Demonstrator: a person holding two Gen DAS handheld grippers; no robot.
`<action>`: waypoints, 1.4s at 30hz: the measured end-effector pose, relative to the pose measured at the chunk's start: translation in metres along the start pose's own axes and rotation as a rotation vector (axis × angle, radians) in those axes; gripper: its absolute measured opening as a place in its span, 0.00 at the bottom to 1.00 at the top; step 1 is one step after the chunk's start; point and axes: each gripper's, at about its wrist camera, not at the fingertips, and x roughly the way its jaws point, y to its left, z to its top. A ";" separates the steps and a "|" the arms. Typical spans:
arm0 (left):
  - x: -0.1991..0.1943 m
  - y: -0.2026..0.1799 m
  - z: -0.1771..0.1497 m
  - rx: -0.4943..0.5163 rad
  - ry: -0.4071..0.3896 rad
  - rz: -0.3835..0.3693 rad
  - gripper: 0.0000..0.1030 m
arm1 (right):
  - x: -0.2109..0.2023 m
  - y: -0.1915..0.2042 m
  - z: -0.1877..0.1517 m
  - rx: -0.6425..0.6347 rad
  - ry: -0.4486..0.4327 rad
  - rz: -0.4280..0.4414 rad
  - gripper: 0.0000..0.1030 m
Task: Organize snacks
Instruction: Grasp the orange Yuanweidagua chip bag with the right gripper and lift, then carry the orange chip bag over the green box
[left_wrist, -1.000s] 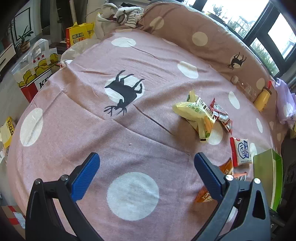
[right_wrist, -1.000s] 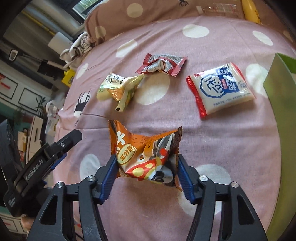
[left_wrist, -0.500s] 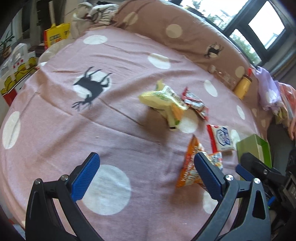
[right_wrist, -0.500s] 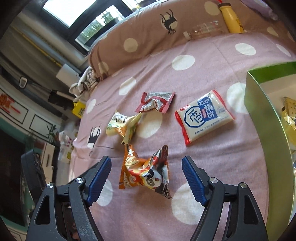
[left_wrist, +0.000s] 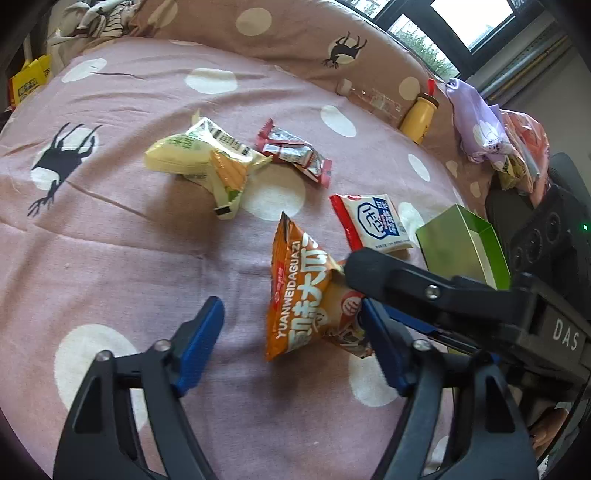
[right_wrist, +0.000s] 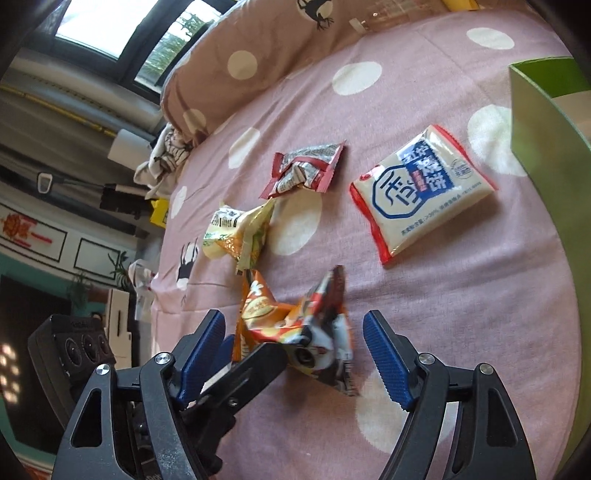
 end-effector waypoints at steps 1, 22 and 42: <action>0.001 -0.001 0.000 0.004 0.001 -0.007 0.66 | 0.002 0.000 0.001 -0.003 0.003 0.004 0.77; 0.002 -0.024 -0.002 0.102 -0.051 -0.010 0.43 | 0.013 -0.004 0.003 0.007 -0.009 0.026 0.61; -0.037 -0.136 0.008 0.369 -0.246 -0.160 0.43 | -0.135 -0.010 0.009 -0.057 -0.384 0.008 0.60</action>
